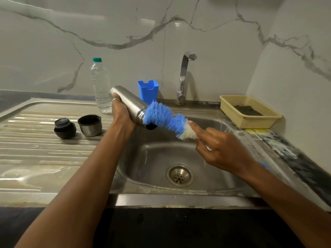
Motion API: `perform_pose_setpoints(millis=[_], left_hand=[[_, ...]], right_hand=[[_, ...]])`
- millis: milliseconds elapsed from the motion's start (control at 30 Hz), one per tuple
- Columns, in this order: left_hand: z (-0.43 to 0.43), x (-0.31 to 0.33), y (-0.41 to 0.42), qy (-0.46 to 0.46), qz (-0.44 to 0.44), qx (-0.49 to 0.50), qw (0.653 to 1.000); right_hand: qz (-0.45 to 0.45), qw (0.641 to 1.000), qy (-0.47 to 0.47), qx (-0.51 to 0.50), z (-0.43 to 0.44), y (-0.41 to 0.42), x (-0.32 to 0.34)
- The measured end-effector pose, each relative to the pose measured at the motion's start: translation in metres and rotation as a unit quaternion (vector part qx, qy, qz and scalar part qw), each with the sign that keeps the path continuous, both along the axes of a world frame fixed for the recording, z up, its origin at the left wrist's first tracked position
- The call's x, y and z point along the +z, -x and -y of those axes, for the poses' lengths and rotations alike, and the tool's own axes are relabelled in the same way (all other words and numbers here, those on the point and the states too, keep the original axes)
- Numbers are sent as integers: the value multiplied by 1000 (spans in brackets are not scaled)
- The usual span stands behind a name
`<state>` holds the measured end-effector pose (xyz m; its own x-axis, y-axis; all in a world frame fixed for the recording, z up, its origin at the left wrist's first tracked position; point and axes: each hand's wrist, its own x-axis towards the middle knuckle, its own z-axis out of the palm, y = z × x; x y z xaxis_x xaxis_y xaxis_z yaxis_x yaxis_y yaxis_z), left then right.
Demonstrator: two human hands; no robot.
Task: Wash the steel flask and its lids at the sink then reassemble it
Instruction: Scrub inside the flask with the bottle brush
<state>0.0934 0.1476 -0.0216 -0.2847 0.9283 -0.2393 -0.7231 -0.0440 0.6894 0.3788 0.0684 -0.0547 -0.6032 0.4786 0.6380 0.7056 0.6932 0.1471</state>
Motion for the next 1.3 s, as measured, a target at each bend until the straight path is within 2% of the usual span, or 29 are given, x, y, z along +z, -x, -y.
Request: perform_pose_setpoints(millis=[200,267,400,500,700,967,1200,1300], left_hand=[[-3,3,-1,-5,-53,28,998],[-1,4,-3,-18,-36,30,999],[-2,5,-5,-43,16,43,998],[-4,5,-4,-52,34,56,996],[-5,5,0,-46,31,120,991],[-11,2,1,-43,-6,166,985],[-7,6,0,-24,-51,188,981],[-8,5,-2,-31,-80,197,977]], right_hand=[[118,991,-60,-2,6,15,-3],[84,996,-40,-7,5,14,-3],[-40,998,39,-30,4,8,-1],[-73,991,94,-60,2,6,-2],[-61,985,137,-82,1,6,-3],[38,988,143,-46,17,20,-6],[4,991,129,-26,16,19,2],[-61,989,133,-18,16,22,7]])
